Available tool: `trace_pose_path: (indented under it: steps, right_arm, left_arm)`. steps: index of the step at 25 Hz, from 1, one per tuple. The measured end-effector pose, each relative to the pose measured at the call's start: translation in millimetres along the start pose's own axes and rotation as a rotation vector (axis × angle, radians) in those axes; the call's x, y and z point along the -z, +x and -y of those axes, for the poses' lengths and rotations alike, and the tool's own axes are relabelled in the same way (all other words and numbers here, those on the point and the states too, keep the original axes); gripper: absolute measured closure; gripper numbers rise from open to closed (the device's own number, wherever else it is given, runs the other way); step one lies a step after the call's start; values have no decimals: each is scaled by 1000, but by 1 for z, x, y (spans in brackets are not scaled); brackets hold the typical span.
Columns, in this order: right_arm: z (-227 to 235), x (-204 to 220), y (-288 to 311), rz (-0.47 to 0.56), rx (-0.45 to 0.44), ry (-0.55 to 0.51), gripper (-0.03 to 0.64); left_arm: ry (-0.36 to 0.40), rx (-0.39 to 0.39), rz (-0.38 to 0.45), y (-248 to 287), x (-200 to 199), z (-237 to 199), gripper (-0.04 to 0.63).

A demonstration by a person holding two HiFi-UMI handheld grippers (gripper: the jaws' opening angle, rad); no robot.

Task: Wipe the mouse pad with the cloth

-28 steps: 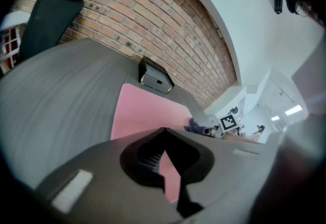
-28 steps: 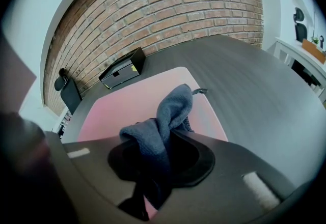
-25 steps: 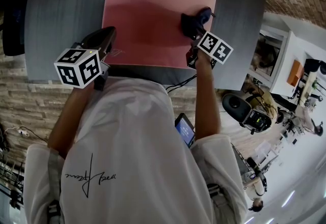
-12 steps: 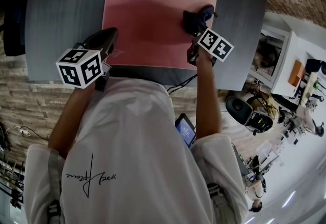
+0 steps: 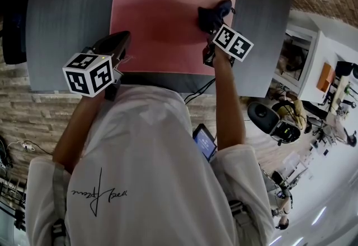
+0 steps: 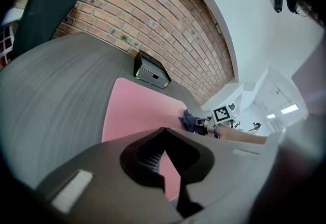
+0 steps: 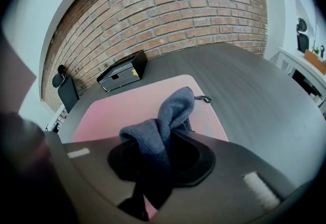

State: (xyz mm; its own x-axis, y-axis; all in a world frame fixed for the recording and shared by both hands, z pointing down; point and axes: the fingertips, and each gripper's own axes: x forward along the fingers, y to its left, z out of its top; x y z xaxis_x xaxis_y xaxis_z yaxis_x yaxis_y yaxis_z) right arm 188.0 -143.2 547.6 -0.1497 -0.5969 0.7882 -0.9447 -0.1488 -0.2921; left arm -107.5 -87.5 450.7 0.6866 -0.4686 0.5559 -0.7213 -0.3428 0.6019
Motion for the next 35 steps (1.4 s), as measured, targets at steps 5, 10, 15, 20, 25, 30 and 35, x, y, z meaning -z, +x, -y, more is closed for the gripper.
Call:
trace_pose_path:
  steps: [5, 10, 15, 20, 25, 30, 35]
  right_arm:
    - [-7, -4, 4, 8, -12, 5, 528]
    - [-17, -6, 9, 5, -23, -18, 528]
    - [-26, -7, 12, 8, -25, -37, 526]
    - [-35, -8, 17, 11, -39, -39, 526]
    - [-49, -8, 22, 8, -53, -57, 526]
    - [-67, -7, 28, -1, -78, -73, 526]
    - [-80, -6, 30, -7, -94, -89, 526]
  left_arm:
    - [2, -5, 1, 0, -1, -2, 583]
    - [-6, -10, -1, -1, 1, -4, 583]
    - [-12, -10, 3, -1, -1, -5, 583]
    - [-17, -1, 0, -1, 0, -5, 583]
    - [-19, -2, -1, 0, 0, -5, 583]
    - [-28, -6, 8, -1, -2, -8, 583]
    - [-28, -6, 6, -2, -1, -8, 583]
